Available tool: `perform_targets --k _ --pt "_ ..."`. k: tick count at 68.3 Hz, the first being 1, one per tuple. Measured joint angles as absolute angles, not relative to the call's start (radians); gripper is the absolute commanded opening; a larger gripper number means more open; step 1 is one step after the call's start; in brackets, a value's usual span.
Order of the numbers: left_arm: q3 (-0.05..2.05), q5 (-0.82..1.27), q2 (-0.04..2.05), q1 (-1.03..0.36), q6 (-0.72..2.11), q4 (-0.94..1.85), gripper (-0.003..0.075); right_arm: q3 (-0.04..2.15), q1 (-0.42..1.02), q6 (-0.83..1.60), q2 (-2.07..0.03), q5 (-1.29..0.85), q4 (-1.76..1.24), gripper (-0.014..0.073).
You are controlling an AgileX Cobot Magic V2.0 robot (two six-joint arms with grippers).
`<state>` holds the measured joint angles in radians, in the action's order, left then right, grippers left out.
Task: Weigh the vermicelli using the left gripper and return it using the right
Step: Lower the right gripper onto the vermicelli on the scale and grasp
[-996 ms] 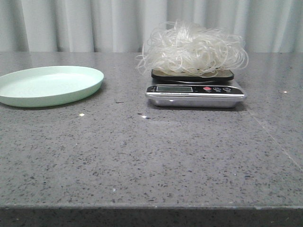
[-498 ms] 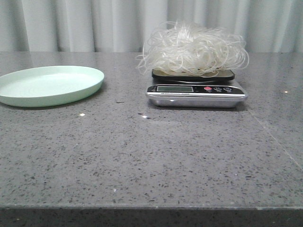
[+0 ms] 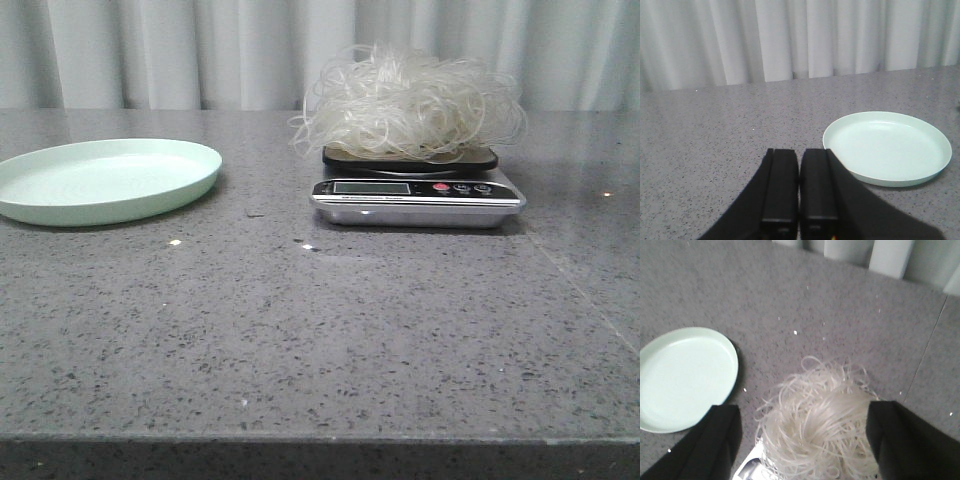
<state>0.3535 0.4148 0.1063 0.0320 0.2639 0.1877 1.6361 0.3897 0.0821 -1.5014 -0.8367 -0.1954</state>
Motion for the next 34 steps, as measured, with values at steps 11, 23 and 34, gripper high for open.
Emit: perform_targets --k 11,23,34 --pt "0.353 0.415 0.106 0.032 0.264 0.188 0.0137 1.636 0.390 0.082 -1.617 -0.872 -0.192 0.0613" --pt "0.353 0.415 0.106 0.032 0.264 0.188 0.0136 1.636 0.390 0.082 -1.710 -0.882 -0.147 0.0613" --pt "0.353 0.415 0.106 0.032 0.264 0.188 0.0136 1.636 0.390 0.082 -1.780 -0.888 -0.109 0.0613"
